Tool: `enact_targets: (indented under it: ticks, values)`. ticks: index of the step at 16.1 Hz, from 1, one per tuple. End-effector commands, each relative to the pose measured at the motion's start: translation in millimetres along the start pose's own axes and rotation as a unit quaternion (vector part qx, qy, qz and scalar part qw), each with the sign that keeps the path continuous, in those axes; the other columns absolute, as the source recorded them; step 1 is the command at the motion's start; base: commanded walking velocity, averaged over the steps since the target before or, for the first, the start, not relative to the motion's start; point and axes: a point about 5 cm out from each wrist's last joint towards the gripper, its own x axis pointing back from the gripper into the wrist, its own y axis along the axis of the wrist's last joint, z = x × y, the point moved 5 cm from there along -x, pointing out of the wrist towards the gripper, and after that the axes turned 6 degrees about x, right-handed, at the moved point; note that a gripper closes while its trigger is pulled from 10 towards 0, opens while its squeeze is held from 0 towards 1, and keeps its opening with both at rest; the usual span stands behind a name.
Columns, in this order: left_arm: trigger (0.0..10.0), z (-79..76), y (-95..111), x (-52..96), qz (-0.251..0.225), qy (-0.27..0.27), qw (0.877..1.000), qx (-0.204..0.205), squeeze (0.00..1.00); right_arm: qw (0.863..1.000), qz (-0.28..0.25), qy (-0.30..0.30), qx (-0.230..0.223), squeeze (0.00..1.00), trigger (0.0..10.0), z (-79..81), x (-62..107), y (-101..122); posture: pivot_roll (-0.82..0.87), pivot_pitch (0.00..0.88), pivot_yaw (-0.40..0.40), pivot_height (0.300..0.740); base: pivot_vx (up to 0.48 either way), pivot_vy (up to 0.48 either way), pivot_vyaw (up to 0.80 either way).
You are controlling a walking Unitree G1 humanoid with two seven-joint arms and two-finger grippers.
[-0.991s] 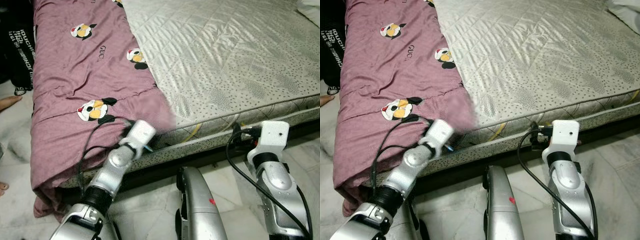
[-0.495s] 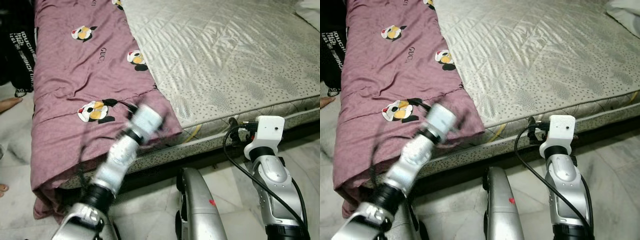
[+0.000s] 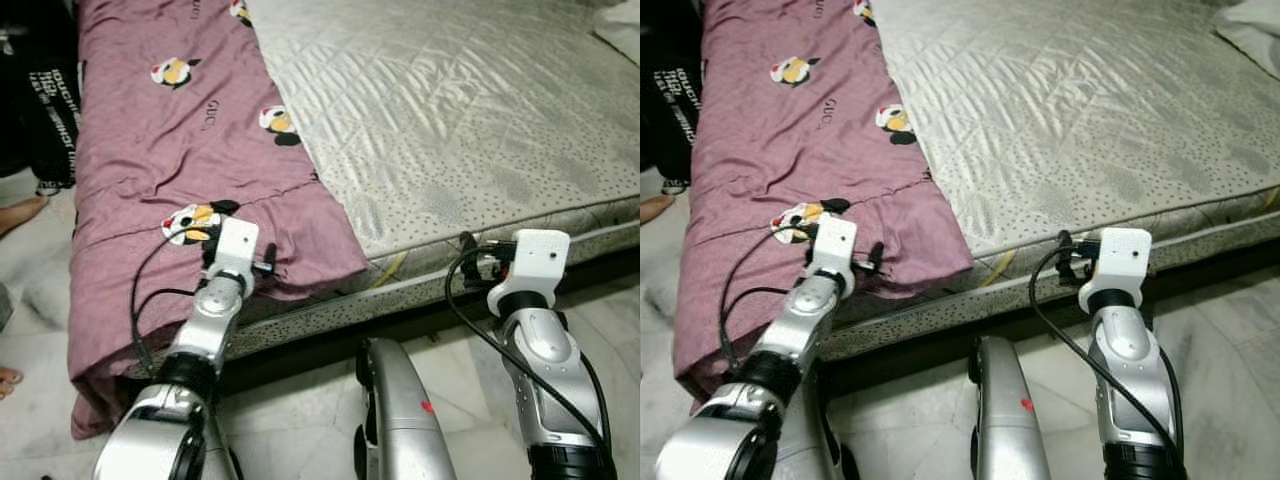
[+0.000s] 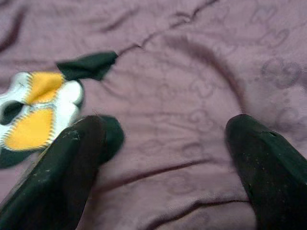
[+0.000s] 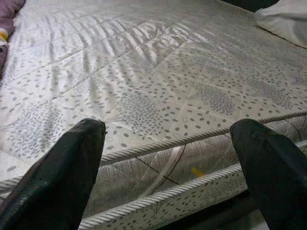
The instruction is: Clean up the room
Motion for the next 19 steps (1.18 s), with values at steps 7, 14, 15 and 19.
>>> enact_targets:
  ticks: [7,14,15,19]
  values:
    - [10.0,-83.5,-13.7,4.5,0.029,-0.175,0.98,-0.089,0.0,1.0,-0.004,-0.007,-0.008,0.0,10.0,3.3,-3.2,0.1,-0.2,0.045,0.004,0.509,0.0,0.0,0.0]
    - [10.0,-44.9,54.6,19.0,-0.172,-0.076,0.98,-0.071,0.0,0.999,-0.029,-0.007,-0.02,0.0,10.0,7.5,-13.2,9.6,-0.16,0.037,0.016,0.509,0.0,0.0,0.0]
    - [10.0,-23.7,77.8,32.5,-0.218,-0.025,0.975,-0.036,0.0,0.999,-0.031,-0.001,-0.026,0.0,10.0,10.8,-19.0,10.1,-0.13,0.035,0.013,0.509,0.0,0.0,0.0]
    - [10.0,34.5,93.6,79.7,-0.264,0.095,0.959,0.047,0.0,0.997,-0.03,0.055,-0.052,0.0,10.0,40.3,-40.8,13.7,-0.01,0.044,0.003,0.509,0.0,0.0,0.0]
